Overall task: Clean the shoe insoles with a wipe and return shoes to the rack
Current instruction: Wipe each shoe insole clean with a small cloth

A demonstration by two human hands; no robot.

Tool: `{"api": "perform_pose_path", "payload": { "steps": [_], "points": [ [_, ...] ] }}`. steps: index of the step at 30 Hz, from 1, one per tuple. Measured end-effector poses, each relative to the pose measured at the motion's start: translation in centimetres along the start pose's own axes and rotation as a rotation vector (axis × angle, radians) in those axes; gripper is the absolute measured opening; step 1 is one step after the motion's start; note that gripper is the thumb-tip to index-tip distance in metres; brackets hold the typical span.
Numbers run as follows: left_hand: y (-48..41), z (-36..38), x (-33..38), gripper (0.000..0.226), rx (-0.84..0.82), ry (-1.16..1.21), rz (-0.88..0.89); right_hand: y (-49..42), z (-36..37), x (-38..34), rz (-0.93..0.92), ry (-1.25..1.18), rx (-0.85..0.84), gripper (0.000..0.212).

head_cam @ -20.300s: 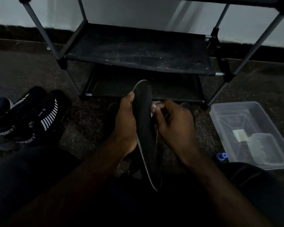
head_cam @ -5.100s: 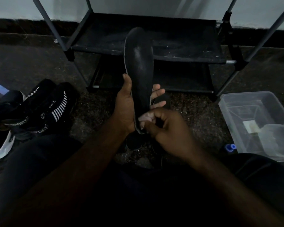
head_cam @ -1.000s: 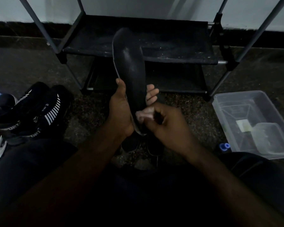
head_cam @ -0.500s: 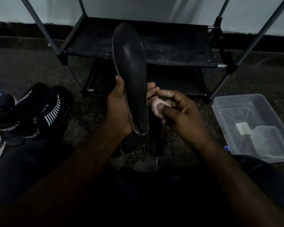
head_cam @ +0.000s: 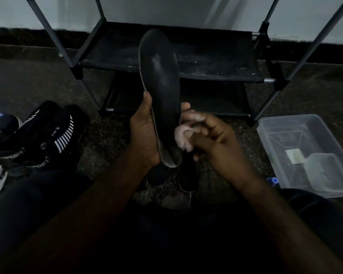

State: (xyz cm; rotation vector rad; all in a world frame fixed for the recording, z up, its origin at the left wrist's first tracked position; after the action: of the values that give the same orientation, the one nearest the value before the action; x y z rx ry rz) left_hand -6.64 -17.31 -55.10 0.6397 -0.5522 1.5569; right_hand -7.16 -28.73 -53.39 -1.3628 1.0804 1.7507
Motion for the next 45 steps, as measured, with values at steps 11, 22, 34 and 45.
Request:
{"api": "perform_pose_path", "payload": {
  "steps": [11,22,34,45],
  "points": [
    [0.4,0.7,0.3,0.055,0.011,0.000,0.056,-0.2,-0.8,0.1,-0.060,0.059,0.103,0.040],
    [0.8,0.3,-0.4,0.095,0.093,-0.037,0.017,0.5,-0.2,0.1,-0.216,0.622,0.386,0.031],
    [0.8,0.3,-0.9,0.076,0.083,-0.084,0.021,0.2,-0.4,0.1,-0.217,0.619,0.375,0.015],
    [0.9,0.0,-0.7,0.078,0.101,-0.110,0.034,0.2,-0.2,-0.1,-0.223,0.707,0.376,0.010]
  ]
}}
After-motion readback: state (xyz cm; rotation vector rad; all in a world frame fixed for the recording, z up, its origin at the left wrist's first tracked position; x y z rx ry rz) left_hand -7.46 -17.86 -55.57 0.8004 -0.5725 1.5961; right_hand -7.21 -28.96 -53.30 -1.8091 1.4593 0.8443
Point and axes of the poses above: each hand's wrist, its own y-axis away from the middle knuckle, its own z-axis out of the palm, x = y × z, the point moved 7 cm from there along -y, towards the middle knuckle, and after that the axes turned 15 degrees about z, right-handed, at the moved point
